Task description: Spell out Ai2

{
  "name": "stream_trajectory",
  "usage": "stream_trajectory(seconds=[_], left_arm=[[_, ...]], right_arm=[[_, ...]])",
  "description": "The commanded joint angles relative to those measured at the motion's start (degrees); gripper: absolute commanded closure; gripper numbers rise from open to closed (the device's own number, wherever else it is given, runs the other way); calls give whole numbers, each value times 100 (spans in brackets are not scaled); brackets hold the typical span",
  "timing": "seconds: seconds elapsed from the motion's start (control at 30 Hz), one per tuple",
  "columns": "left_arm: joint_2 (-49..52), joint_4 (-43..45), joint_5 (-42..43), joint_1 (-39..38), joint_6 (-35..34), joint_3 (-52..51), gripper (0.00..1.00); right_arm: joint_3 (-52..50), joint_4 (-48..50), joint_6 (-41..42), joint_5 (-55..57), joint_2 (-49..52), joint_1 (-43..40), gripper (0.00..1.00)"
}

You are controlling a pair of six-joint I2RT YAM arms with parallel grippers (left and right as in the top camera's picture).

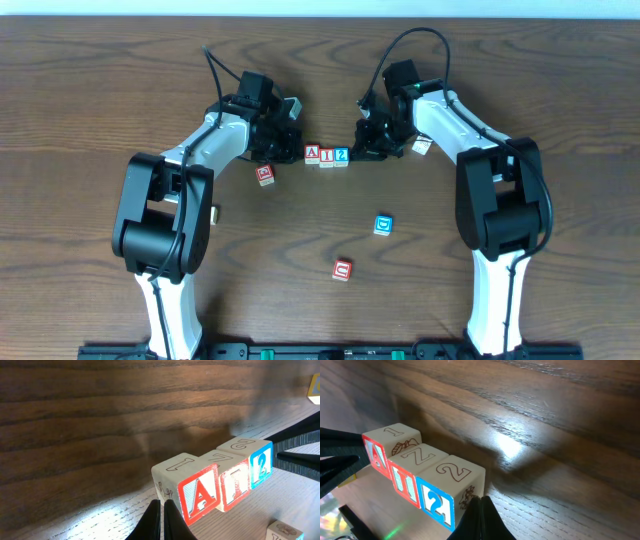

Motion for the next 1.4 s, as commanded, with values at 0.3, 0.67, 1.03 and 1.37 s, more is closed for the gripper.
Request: stream_trajectory(seconds=[0.3,0.67,1.03,1.37], left_arm=[[90,-988,-428,361,688,955,95],[-1679,-3351,-87,654,2065,2575,94],[-5405,-3134,-704,765,2122,-304,94],[-6518,-2763,-356,763,1810,-1722,5]], right_arm=[[374,-227,37,175,-109,-415,99],[1853,-2439,-1023,1189,-1637,-570,98],[-964,-1947,-1060,1996,-5945,-492,98],[-3283,-1550,-256,1993,-8247,-492,1]])
